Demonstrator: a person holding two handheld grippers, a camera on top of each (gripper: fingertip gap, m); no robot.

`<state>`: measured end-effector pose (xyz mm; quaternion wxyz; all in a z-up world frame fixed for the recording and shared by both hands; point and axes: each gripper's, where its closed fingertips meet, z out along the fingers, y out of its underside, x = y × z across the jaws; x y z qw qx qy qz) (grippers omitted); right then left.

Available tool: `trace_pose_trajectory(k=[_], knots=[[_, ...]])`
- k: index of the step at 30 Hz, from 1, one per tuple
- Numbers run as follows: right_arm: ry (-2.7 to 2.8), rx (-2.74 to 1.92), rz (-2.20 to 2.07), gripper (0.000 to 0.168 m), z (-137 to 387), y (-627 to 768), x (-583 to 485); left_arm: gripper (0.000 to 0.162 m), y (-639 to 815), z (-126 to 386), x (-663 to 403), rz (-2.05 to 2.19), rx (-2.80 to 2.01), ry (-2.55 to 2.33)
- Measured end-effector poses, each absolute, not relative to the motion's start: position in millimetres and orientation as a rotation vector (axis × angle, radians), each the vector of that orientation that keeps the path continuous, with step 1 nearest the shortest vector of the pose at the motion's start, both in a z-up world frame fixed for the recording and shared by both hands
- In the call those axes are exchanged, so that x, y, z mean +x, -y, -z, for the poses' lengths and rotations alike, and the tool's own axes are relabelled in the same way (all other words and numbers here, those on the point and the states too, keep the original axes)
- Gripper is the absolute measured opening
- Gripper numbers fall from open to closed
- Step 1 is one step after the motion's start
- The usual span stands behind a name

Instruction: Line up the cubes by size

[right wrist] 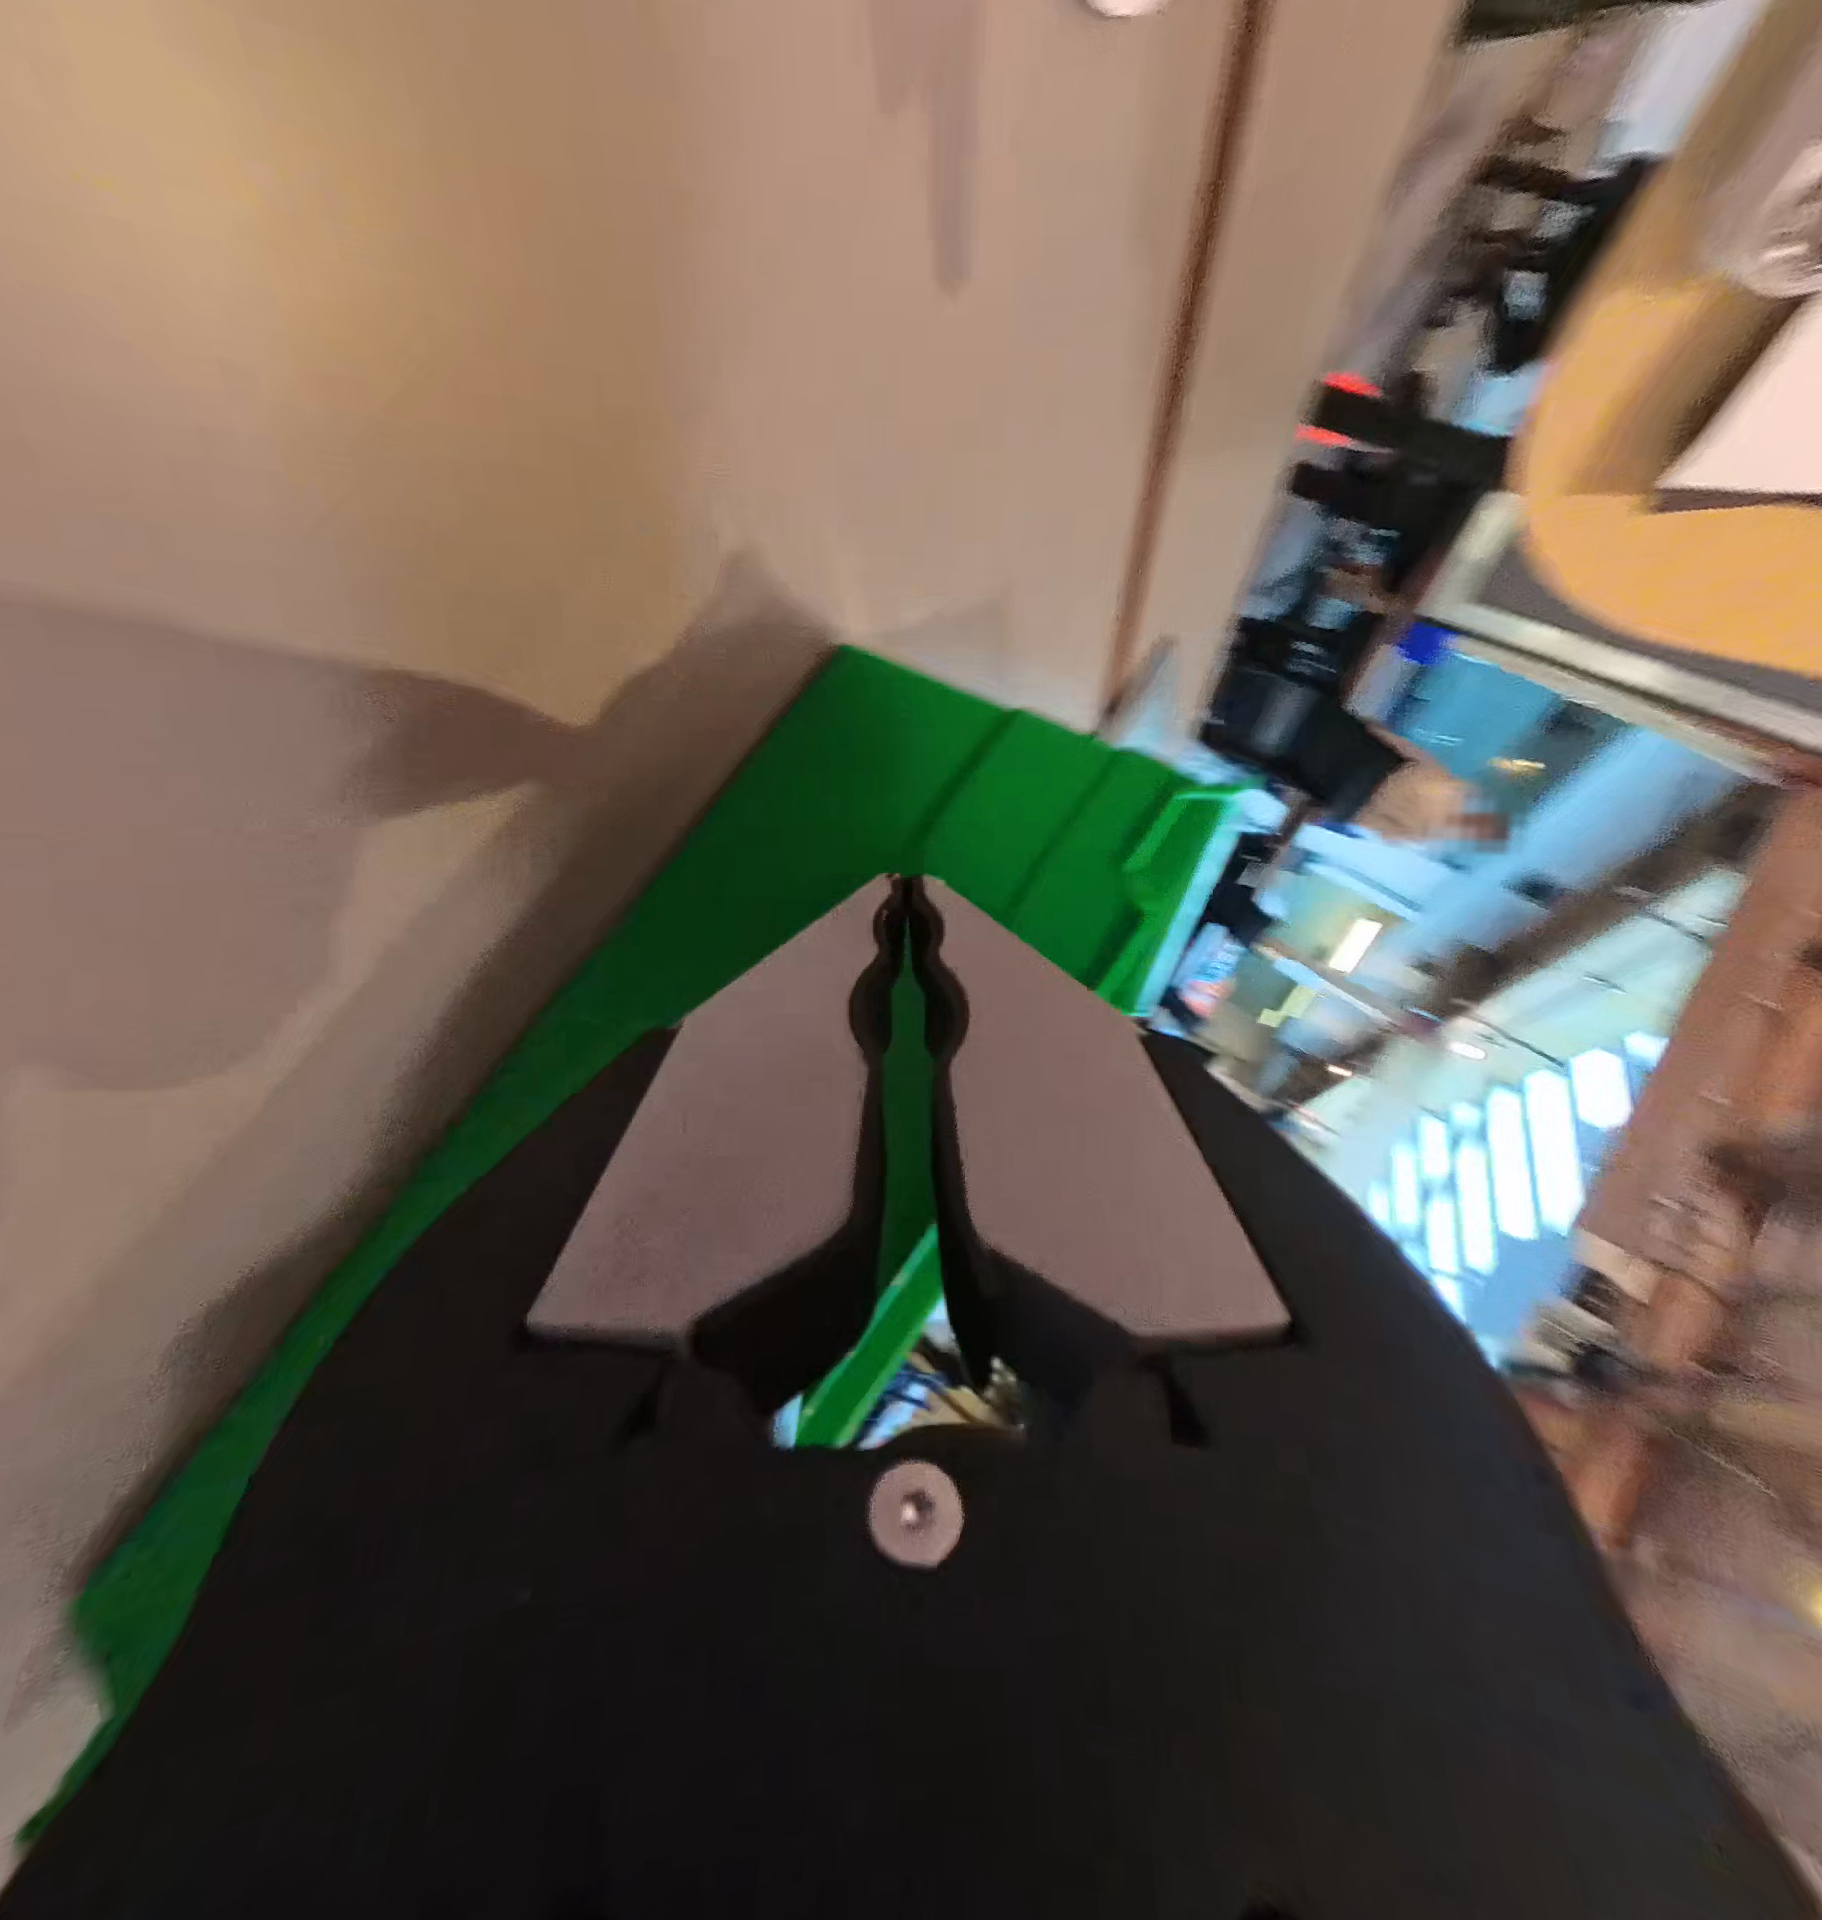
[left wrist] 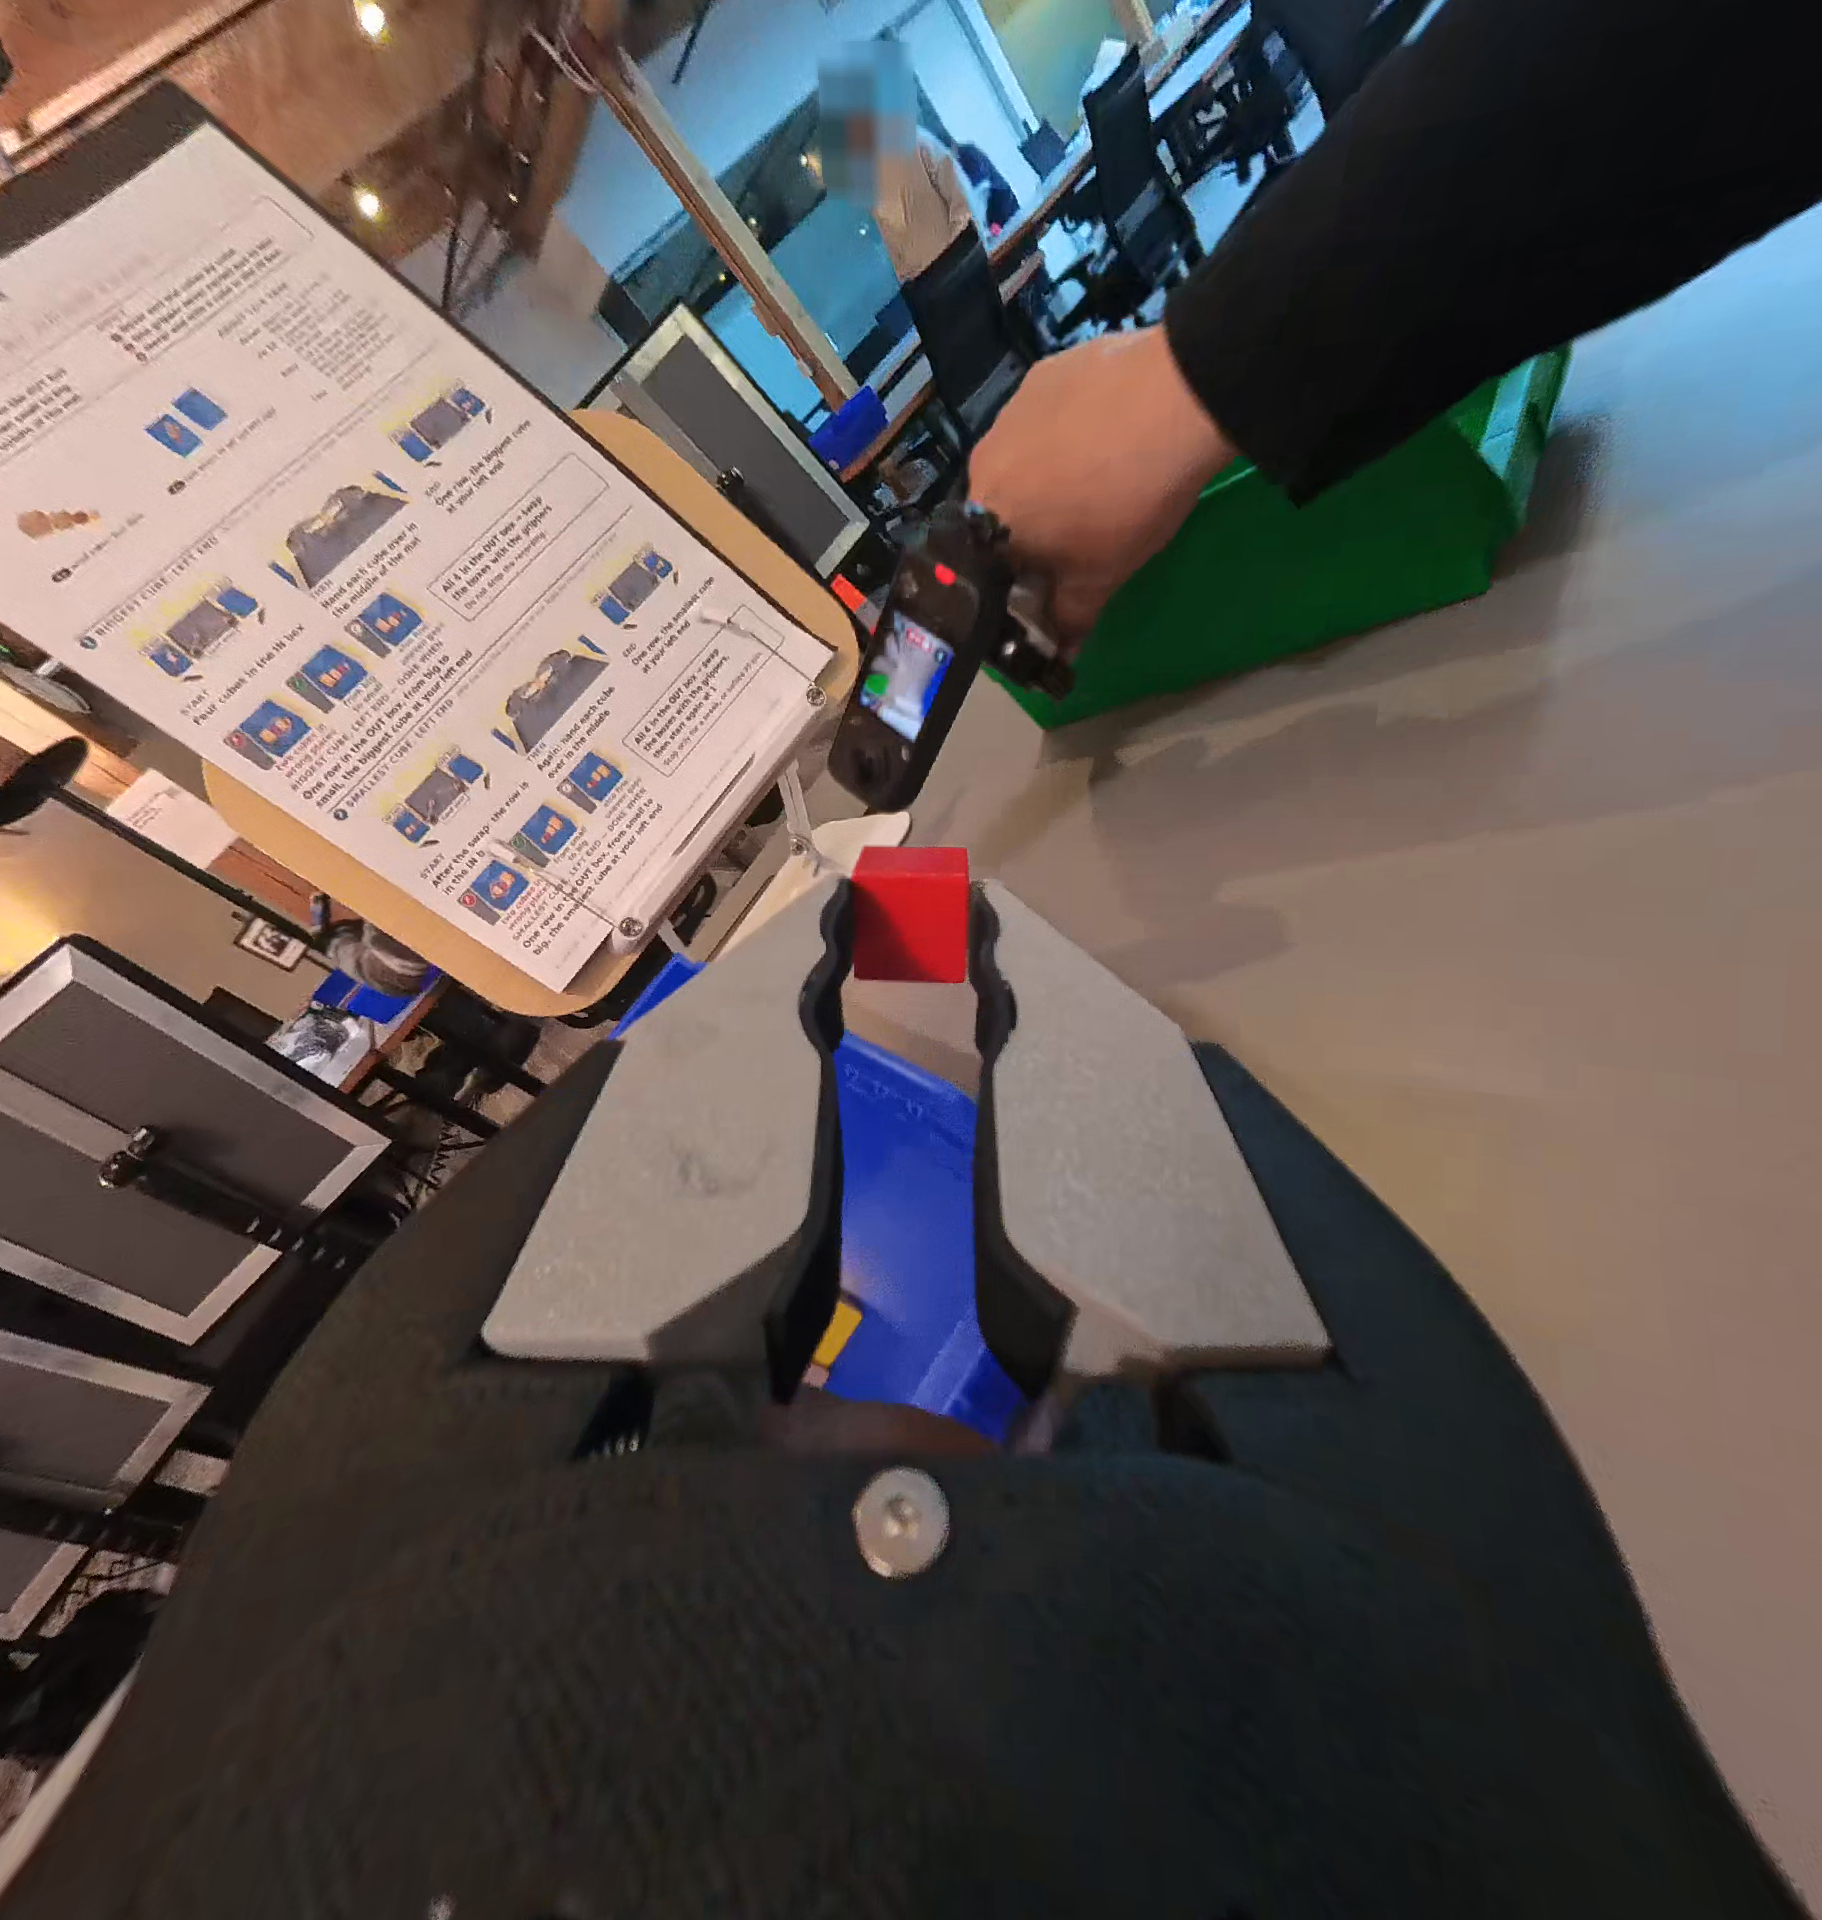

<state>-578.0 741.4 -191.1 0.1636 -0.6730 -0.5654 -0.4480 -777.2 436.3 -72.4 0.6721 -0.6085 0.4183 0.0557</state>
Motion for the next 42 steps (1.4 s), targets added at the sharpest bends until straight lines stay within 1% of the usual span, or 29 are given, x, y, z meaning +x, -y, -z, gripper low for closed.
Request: trace_pose_trajectory(k=[2, 4, 6, 7, 9, 10, 11, 13, 15, 17, 19, 22, 24, 28, 29, 30, 31, 42], knots=[[1.554, -1.868, 1.271, 0.000, 180, -756, -585, 0.019, -439, 72, -779, -0.128, -1.372, -0.924], [1.480, -1.916, 1.050, 0.000, 174, -756, -602, 0.019, -443, 65, -785, -0.099, -1.372, -0.867], [1.461, -1.956, 0.540, 0.000, 171, -728, -647, 0.019, -434, 56, -777, 0.002, -1.280, -0.869], [1.471, -1.928, 0.234, 0.003, 165, -701, -673, 0.019, -430, 52, -774, 0.038, -1.236, -0.867], [1.443, -1.799, -0.289, 0.010, 135, -638, -709, 0.019, -423, 43, -770, 0.081, -1.156, -0.863], [1.418, -1.728, -0.549, 0.016, 119, -602, -720, 0.019, -419, 39, -768, 0.089, -1.109, -0.869], [1.392, -1.669, -0.806, 0.018, 104, -566, -725, 0.019, -416, 37, -764, 0.092, -1.071, -0.879], [1.371, -1.583, -1.333, 0.033, 80, -493, -723, 0.019, -408, 32, -756, 0.110, -1.003, -0.901], [1.320, -1.473, -1.718, 0.032, 58, -445, -711, 0.019, -396, 28, -743, 0.154, -0.938, -0.940], [1.313, -1.378, -1.923, 0.030, 46, -414, -698, 0.019, -383, 24, -729, 0.204, -0.891, -0.980], [1.309, -1.351, -2.031, 0.029, 39, -393, -690, 0.019, -371, 19, -715, 0.221, -0.856, -1.012], [1.345, -1.384, -2.103, 0.041, 35, -368, -688, 0.019, -359, 18, -698, 0.190, -0.827, -1.072], [1.385, -1.424, -2.054, 0.042, 37, -356, -691, 0.019, -355, 22, -688, 0.154, -0.832, -1.115], [1.414, -1.432, -2.016, 0.038, 32, -339, -694, 0.019, -355, 30, -676, 0.065, -0.851, -1.171], [1.413, -1.446, -1.989, 0.035, 34, -340, -695, 0.019, -355, 31, -675, 0.054, -0.851, -1.179], [1.410, -1.460, -1.943, 0.024, 37, -343, -697, 0.019, -354, 32, -674, 0.054, -0.852, -1.185], [1.407, -1.459, -1.912, 0.022, 38, -345, -698, 0.019, -355, 33, -674, 0.054, -0.856, -1.187], [1.338, -1.474, -1.829, 0.019, 35, -357, -691, 0.019, -365, 36, -678, 0.083, -0.907, -1.147]])
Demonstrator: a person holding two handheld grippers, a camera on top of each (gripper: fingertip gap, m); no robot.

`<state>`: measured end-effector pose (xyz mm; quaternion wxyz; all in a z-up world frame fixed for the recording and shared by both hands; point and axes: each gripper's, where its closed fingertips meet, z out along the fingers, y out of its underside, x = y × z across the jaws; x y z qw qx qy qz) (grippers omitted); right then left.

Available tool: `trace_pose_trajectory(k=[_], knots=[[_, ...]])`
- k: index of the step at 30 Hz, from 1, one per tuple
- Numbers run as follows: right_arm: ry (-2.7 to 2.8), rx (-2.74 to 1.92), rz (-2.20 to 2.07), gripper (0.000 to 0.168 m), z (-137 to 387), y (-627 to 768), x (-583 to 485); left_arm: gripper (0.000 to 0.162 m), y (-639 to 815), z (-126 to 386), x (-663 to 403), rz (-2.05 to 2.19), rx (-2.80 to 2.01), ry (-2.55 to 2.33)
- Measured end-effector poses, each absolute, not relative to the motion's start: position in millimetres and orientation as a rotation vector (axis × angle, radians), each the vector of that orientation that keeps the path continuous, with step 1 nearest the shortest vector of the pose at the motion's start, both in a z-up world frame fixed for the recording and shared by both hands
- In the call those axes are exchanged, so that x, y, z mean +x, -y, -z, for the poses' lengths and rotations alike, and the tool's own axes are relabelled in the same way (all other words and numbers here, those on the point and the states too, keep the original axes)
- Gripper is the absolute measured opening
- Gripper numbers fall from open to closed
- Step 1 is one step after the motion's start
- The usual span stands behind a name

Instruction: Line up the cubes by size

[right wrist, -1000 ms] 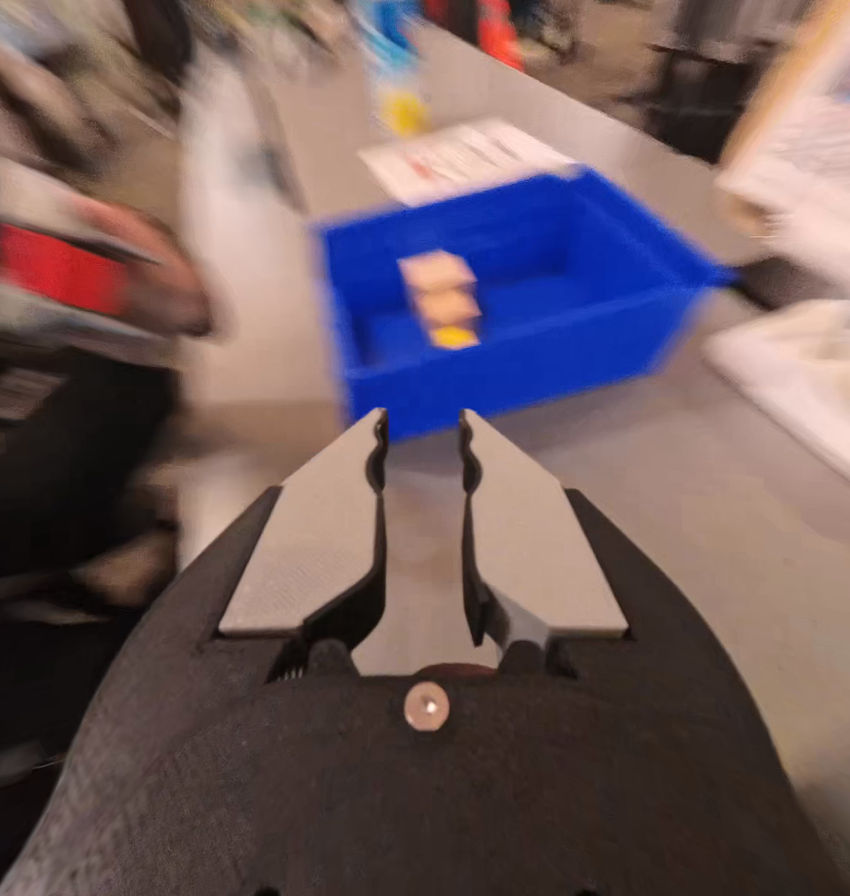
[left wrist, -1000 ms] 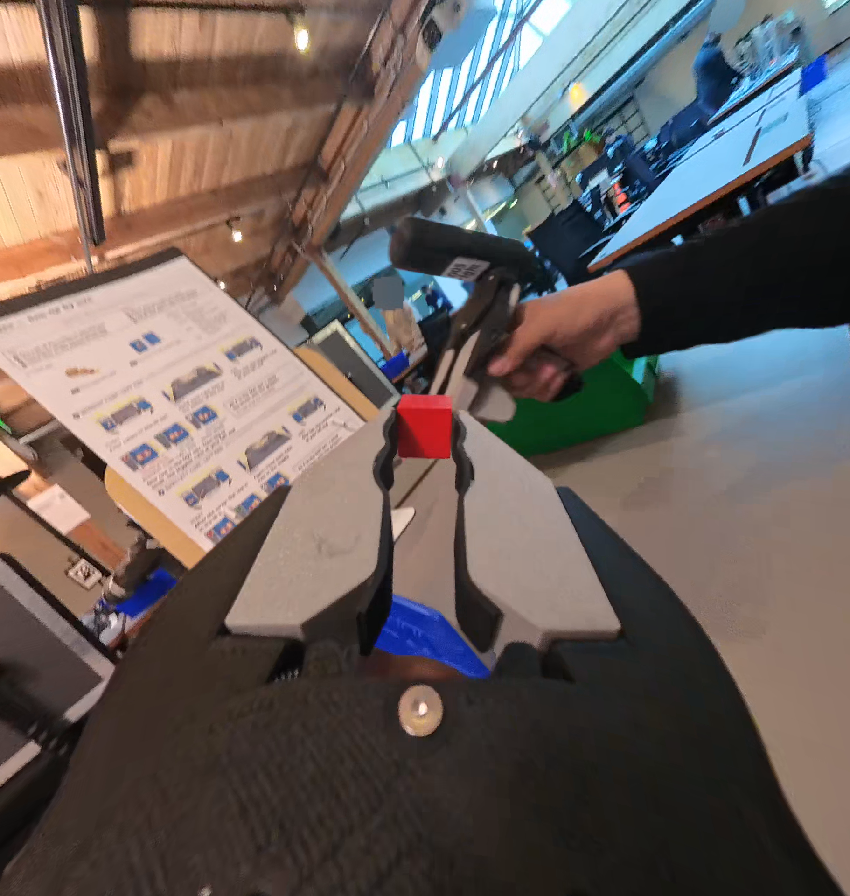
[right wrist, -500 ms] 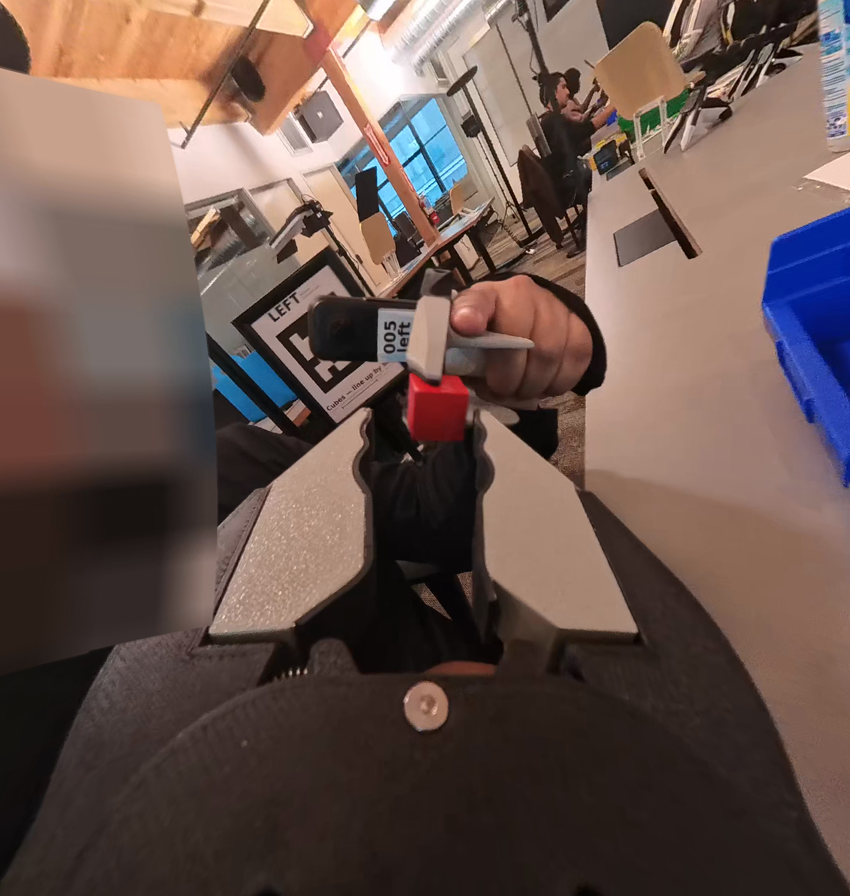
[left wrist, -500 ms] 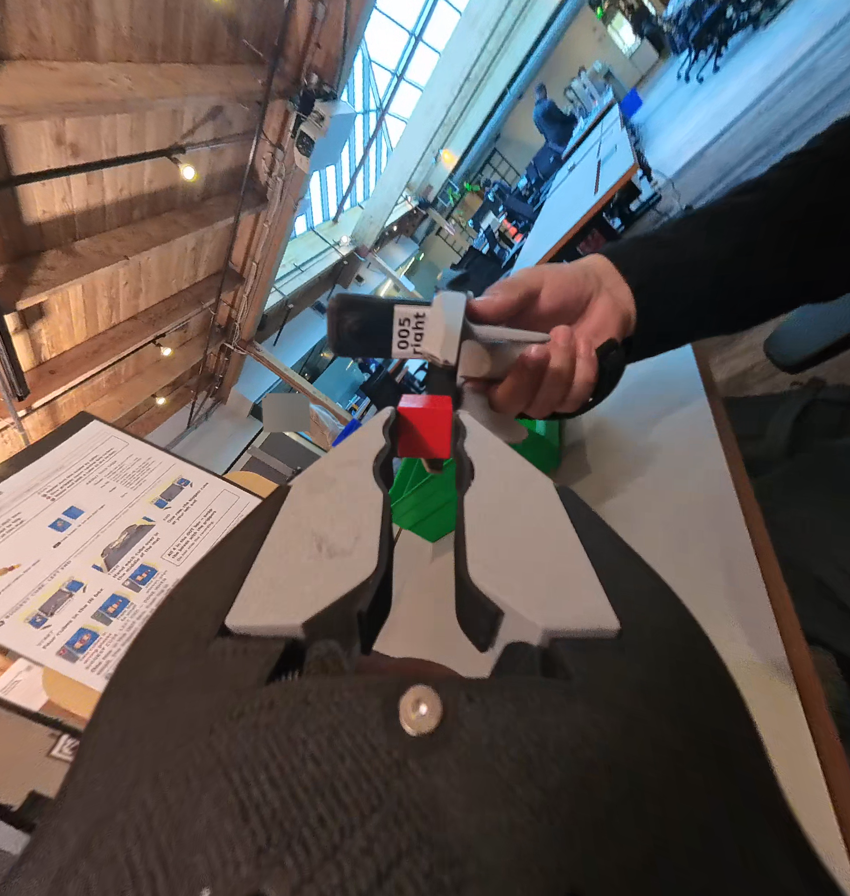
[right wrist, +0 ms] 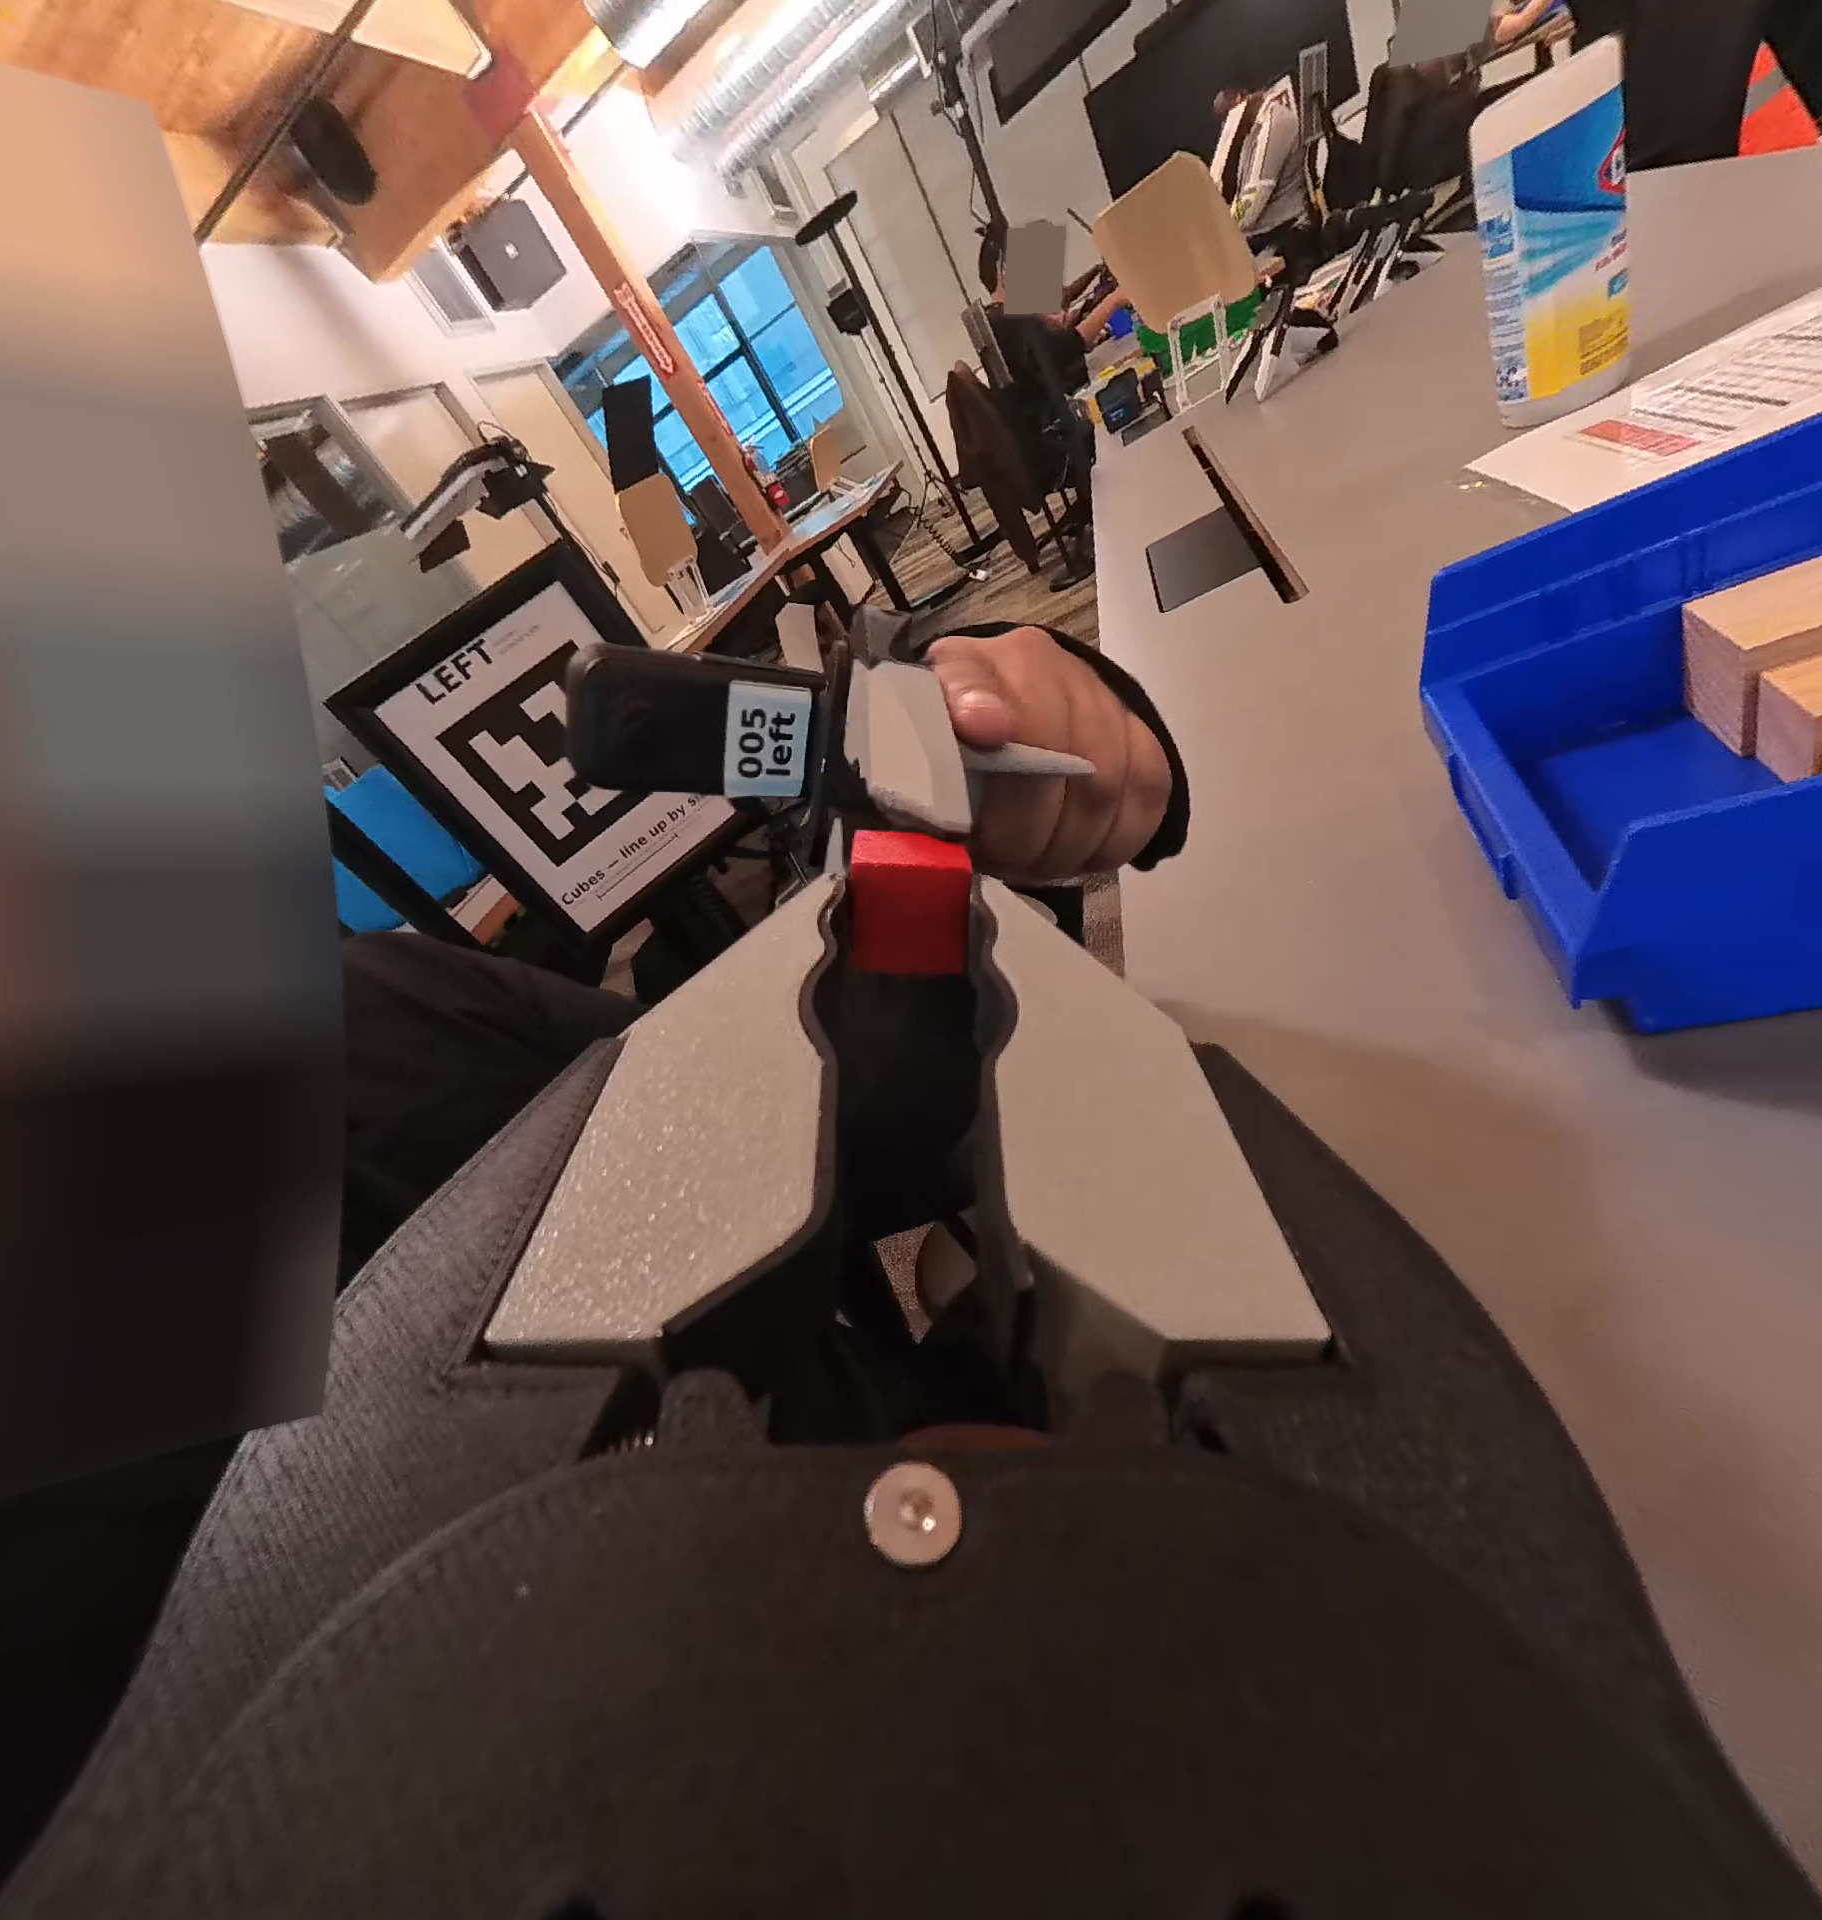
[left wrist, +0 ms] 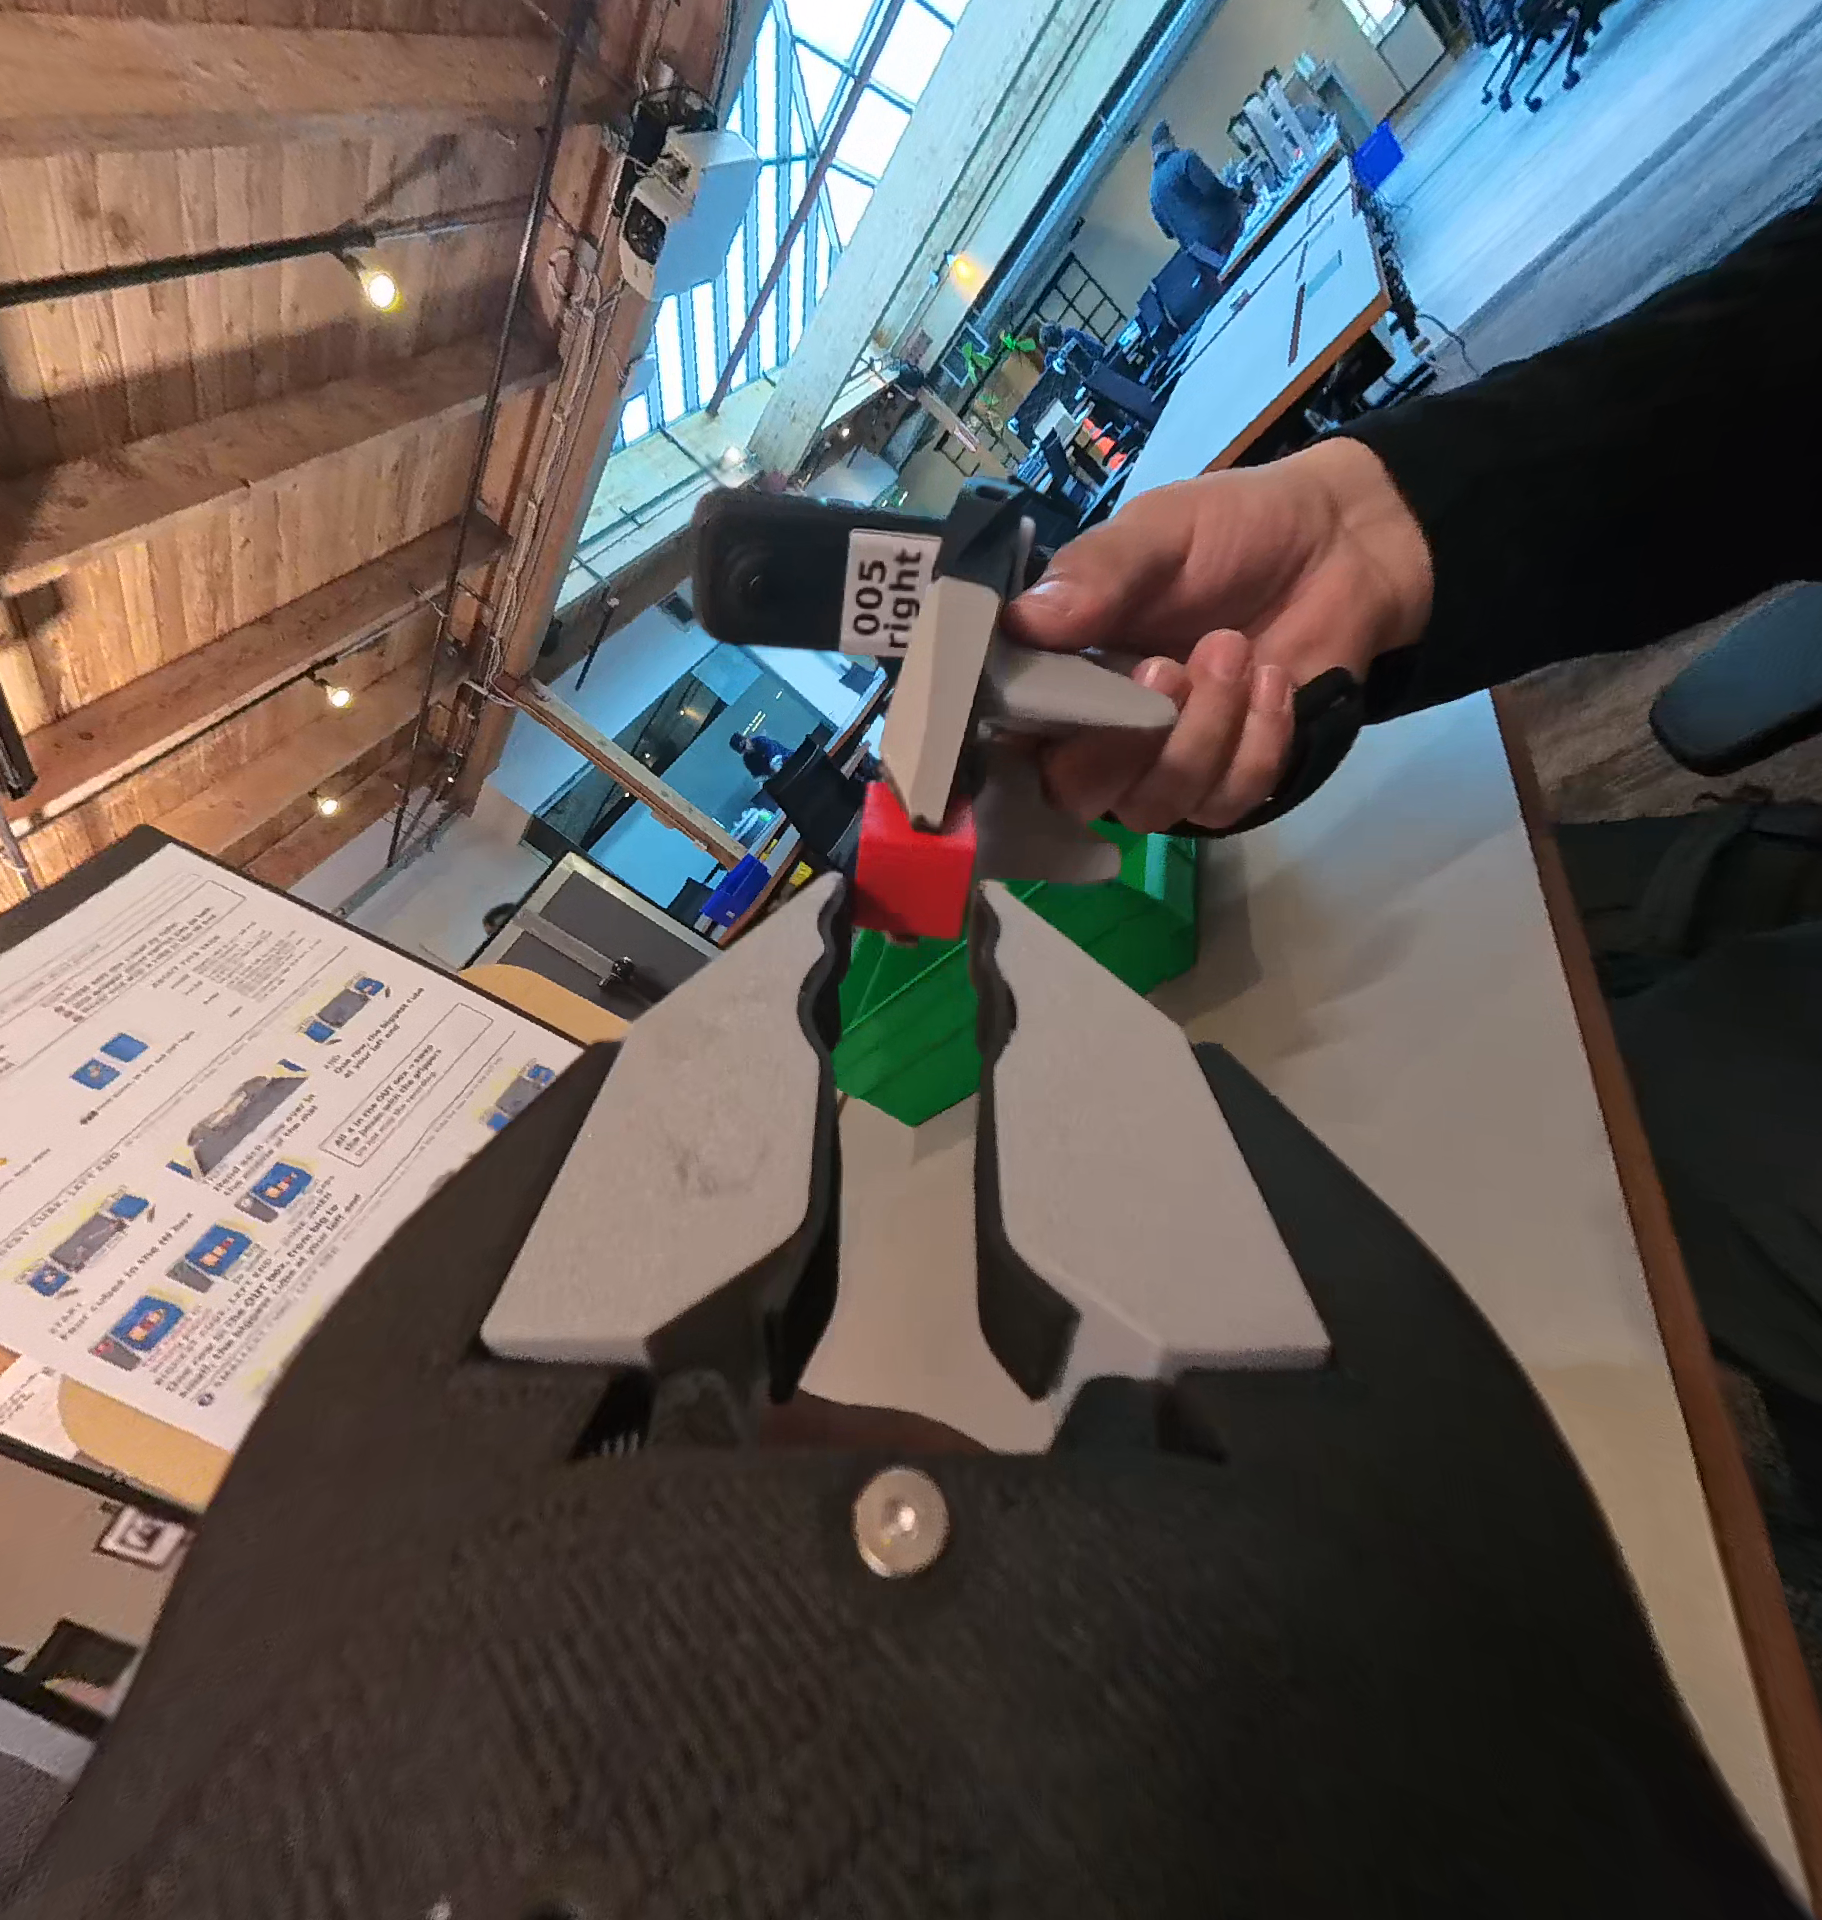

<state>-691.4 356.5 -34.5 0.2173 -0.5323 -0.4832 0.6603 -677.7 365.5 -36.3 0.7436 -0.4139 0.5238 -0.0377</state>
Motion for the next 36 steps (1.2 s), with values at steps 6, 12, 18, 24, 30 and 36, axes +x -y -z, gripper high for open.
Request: trace_pose_trajectory(k=[6, 12, 18, 24, 30, 36], knots=[[1.196, -1.495, -1.536, 0.019, 12, -439, -638, 0.013, -383, 38, -691, 0.023, -0.982, -1.088], [1.249, -1.760, -0.702, 0.019, 62, -576, -549, 0.012, -382, 34, -675, 0.068, -0.958, -1.080], [1.809, -1.703, -0.112, 0.019, 146, -635, -489, 0.012, -393, 56, -662, 0.074, -1.018, -1.137], [2.127, -1.742, -0.151, 0.019, 203, -644, -489, 0.014, -414, 85, -662, 0.081, -1.138, -1.162], [2.284, -1.696, -0.197, 0.019, 240, -650, -502, 0.015, -431, 104, -660, 0.129, -1.213, -1.147], [2.299, -1.645, -0.288, 0.019, 249, -645, -515, 0.016, -439, 112, -659, 0.112, -1.241, -1.156]])
